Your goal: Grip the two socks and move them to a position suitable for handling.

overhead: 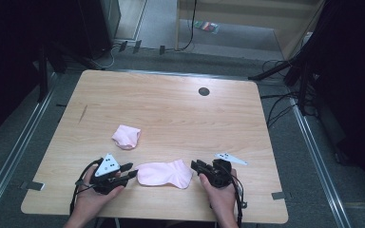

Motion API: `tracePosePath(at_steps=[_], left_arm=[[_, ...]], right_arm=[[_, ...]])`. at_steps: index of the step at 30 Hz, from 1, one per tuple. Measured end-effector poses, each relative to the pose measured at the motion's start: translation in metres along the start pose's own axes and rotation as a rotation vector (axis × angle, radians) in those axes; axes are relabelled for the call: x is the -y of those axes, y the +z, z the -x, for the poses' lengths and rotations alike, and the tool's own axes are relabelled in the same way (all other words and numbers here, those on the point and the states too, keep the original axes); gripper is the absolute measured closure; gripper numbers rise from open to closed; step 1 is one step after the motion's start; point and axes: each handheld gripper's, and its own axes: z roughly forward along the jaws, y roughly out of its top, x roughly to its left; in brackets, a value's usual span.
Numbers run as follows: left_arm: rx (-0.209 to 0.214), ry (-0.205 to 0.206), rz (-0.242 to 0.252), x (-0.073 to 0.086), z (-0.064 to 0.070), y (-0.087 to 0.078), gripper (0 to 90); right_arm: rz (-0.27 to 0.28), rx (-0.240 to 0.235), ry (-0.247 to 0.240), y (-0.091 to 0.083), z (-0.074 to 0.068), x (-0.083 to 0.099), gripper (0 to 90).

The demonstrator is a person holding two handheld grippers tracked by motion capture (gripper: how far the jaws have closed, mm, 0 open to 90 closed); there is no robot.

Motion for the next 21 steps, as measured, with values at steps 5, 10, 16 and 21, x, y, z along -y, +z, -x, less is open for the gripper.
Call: tracePosePath(at_steps=[5, 10, 16, 21], left_arm=[[0.015, -0.063, 0.105, -0.004, 0.003, -0.009, 55.5], [0.003, 0.019, 0.029, -0.003, 0.019, 0.003, 61.3], [-0.042, 0.082, -0.068, 0.002, 0.028, 0.014, 58.3], [-0.044, 0.067, -0.108, 0.004, 0.029, 0.019, 53.9]], right_arm=[[-0.013, 0.018, -0.063, -0.011, -0.003, 0.001, 57.8], [-0.044, 0.028, -0.175, -0.004, -0.014, 0.013, 53.9], [-0.076, 0.08, -0.321, 0.012, -0.028, 0.024, 55.5], [-0.082, 0.112, -0.347, 0.012, -0.03, 0.026, 82.5]])
